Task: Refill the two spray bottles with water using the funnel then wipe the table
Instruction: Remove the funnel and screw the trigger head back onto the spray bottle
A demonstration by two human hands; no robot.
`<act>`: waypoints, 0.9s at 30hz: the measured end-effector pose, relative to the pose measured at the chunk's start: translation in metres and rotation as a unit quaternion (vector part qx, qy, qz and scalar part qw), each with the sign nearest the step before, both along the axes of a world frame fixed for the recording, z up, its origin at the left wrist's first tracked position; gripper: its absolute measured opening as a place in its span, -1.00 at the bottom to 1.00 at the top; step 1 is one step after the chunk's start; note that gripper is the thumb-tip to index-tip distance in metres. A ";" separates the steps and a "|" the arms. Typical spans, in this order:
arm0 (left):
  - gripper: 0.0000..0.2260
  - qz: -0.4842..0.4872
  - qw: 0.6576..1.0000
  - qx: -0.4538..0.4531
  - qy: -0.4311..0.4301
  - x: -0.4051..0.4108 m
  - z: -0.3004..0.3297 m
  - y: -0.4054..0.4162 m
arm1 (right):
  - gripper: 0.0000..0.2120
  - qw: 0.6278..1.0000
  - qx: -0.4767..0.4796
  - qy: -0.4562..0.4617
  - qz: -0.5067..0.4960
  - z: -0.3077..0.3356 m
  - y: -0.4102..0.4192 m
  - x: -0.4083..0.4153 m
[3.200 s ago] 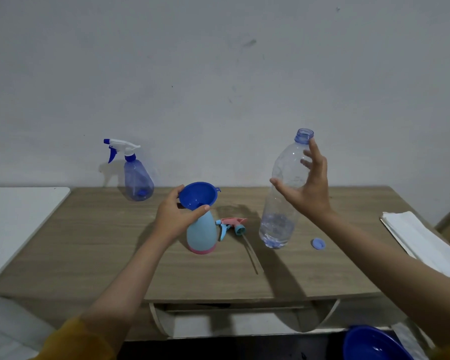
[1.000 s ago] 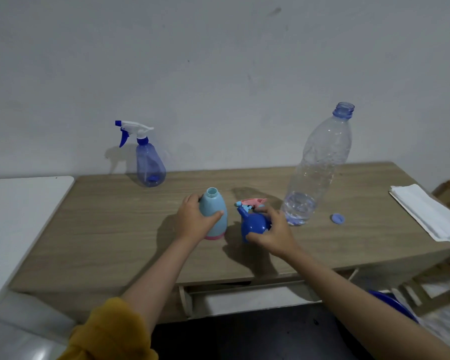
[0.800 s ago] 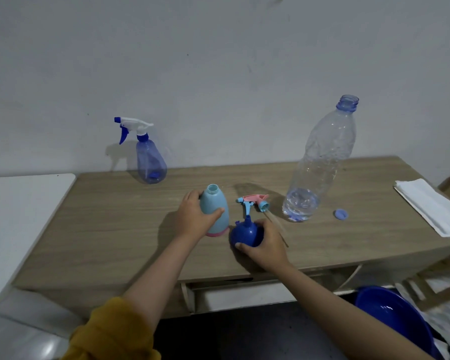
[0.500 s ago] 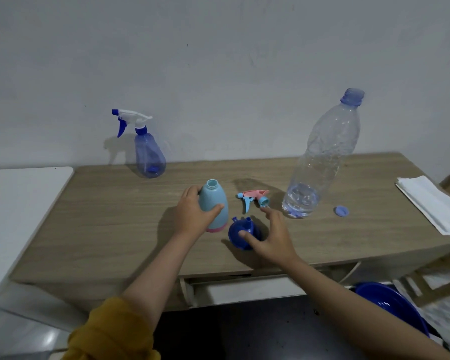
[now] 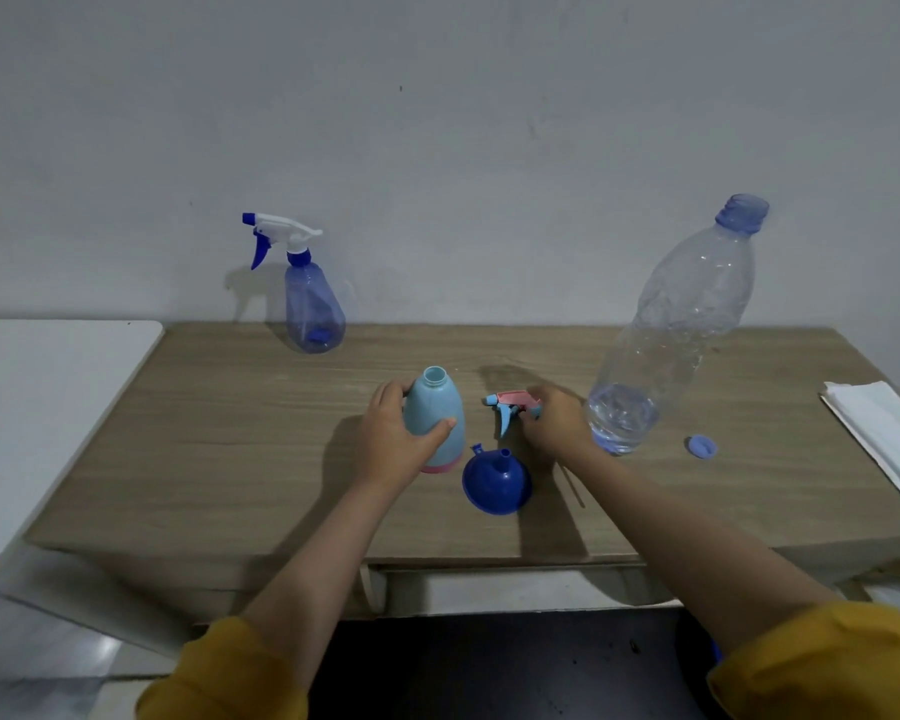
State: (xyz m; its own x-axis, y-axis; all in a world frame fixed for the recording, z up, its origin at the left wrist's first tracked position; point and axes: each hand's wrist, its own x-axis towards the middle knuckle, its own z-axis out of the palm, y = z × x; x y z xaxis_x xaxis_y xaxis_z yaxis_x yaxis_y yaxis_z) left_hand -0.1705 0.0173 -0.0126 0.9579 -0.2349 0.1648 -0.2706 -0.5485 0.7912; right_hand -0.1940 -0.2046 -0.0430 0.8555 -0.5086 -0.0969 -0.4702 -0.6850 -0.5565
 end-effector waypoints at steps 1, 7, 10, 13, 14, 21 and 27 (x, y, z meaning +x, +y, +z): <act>-0.52 0.001 1.000 -0.005 0.000 0.000 -0.001 0.000 | -0.71 1.000 0.007 -0.004 -0.008 -0.002 -0.001 0.001; -0.52 0.009 1.000 0.009 -0.006 -0.001 0.001 0.000 | -0.51 0.995 0.053 -0.079 -0.024 0.004 -0.008 0.002; -0.52 0.011 1.000 -0.016 -0.009 0.000 -0.003 -0.001 | -0.38 0.983 0.110 -0.146 -0.034 0.018 -0.012 0.008; -0.52 0.012 0.999 -0.031 -0.013 0.002 -0.007 -0.002 | -0.38 0.964 0.168 -0.205 -0.027 0.049 -0.007 0.011; -0.52 0.014 0.999 -0.029 -0.016 0.002 -0.009 -0.002 | -0.40 0.959 0.178 -0.219 -0.021 0.062 -0.004 0.013; -0.53 0.006 0.998 -0.051 -0.028 0.004 -0.011 -0.002 | -0.67 0.909 0.265 -0.322 -0.013 0.140 0.031 0.025; -0.51 0.004 0.999 -0.033 -0.004 0.006 -0.011 -0.003 | -0.60 0.882 0.274 -0.382 0.010 0.164 0.062 0.022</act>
